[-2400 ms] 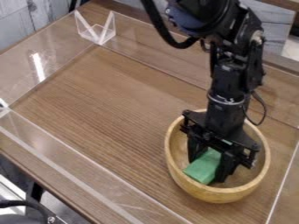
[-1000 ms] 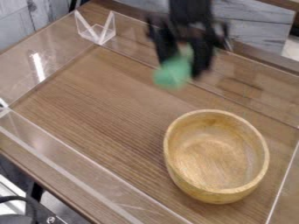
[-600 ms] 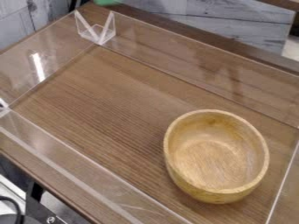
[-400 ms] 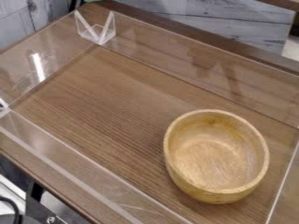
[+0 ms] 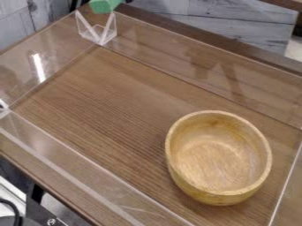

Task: Remove the green block from inside the brown bowl and put it on the table

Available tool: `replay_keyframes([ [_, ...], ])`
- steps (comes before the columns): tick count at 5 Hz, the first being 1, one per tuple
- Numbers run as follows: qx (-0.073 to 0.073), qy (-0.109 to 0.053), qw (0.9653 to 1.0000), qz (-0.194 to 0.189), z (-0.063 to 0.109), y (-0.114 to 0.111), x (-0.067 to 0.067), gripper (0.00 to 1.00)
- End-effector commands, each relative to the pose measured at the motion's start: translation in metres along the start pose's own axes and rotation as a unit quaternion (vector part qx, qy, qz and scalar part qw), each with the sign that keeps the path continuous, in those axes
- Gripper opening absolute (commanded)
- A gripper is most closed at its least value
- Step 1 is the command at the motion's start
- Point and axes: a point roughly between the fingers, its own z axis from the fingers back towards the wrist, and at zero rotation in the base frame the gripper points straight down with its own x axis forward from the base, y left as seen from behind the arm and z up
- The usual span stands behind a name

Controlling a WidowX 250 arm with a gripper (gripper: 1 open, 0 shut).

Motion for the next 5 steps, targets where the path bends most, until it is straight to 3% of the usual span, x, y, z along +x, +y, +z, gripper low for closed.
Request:
replay_keyframes([
  [1, 0.001, -0.032, 0.9994, -0.01, 0.002, 0.002, 0.005, 0.0],
  [3, -0.009, -0.047, 0.9977, -0.048, -0.03, -0.003, -0.004, 0.0],
  [5, -0.009, -0.046, 0.9945, -0.093, -0.058, -0.015, -0.019, 0.0],
])
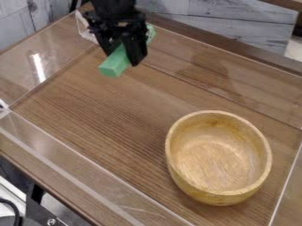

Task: Remove the green block from inside the brown bowl and put it on the table

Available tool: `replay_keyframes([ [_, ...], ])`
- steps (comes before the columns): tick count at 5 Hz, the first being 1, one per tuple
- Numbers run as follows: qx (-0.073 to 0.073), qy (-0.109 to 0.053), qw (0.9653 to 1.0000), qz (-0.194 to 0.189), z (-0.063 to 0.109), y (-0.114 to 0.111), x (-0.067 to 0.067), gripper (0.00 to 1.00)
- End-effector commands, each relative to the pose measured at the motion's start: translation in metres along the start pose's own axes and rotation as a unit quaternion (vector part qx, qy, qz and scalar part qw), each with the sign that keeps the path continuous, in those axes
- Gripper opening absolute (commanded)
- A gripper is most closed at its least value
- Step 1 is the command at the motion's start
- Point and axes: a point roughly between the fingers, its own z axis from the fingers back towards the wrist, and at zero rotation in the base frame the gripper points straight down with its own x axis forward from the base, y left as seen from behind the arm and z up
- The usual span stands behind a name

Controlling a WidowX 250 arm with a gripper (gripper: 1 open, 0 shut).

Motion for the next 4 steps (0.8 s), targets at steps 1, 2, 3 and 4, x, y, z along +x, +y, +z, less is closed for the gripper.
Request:
replay_keyframes([
  [1, 0.015, -0.032, 0.9988, -0.034, 0.003, -0.012, 0.002, 0.0],
  [2, 0.018, -0.029, 0.998, -0.053, -0.01, -0.02, -0.003, 0.0],
  [3, 0.02, -0.027, 0.9971, -0.068, -0.023, -0.03, -0.006, 0.0],
  [4, 0.021, -0.025, 0.9962, -0.081, -0.029, -0.036, -0.01, 0.0],
])
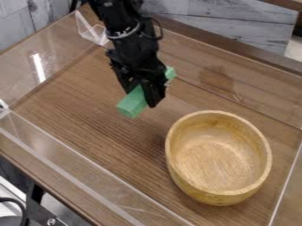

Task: Remove the green block from inside the brown bowl and put it on the table

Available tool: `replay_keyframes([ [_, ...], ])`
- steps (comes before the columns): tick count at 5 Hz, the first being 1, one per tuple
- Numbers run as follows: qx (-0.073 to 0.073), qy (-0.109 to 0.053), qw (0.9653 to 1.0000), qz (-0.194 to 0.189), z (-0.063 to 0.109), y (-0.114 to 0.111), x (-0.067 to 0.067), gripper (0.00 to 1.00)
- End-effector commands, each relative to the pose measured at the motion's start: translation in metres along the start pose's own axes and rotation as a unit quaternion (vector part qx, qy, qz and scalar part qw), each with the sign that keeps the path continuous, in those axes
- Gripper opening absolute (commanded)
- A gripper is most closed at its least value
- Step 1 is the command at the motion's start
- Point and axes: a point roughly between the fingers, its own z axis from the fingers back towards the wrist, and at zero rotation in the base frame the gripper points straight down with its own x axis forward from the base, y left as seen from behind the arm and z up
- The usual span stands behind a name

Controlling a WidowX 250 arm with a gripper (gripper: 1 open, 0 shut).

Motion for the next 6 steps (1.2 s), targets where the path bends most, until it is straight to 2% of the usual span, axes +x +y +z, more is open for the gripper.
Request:
replay_keyframes([
  [1, 0.014, -0.03, 0.9994, -0.014, 0.011, -0.003, 0.007, 0.0],
  [3, 0.015, -0.027, 0.9993, -0.019, 0.003, -0.006, 0.006, 0.0],
  [6, 0.012, -0.026, 0.9995, -0.015, -0.005, 0.006, 0.012, 0.0],
])
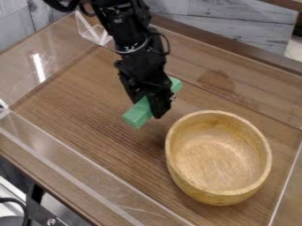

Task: Remove the green block from inside the brown bowl and put it on the table

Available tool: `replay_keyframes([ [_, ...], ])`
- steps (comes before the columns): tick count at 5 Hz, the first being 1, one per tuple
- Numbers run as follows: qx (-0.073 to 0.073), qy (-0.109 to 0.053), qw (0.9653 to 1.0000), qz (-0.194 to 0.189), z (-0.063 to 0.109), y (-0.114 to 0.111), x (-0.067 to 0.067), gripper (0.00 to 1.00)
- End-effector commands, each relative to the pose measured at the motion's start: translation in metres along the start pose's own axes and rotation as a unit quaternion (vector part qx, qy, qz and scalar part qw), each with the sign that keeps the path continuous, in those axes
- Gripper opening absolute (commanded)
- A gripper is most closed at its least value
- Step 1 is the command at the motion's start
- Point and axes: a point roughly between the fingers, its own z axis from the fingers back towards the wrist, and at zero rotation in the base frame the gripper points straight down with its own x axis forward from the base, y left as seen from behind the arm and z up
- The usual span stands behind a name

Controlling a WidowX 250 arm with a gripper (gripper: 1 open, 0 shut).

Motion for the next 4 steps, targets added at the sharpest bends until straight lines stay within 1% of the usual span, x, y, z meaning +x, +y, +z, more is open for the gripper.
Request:
replay_keyframes([
  [1, 0.01, -0.027, 0.9996, -0.001, 0.011, 0.008, 0.014, 0.0],
  [4, 0.006, -0.026, 0.9996, 0.005, 0.007, 0.019, 0.018, 0.0],
])
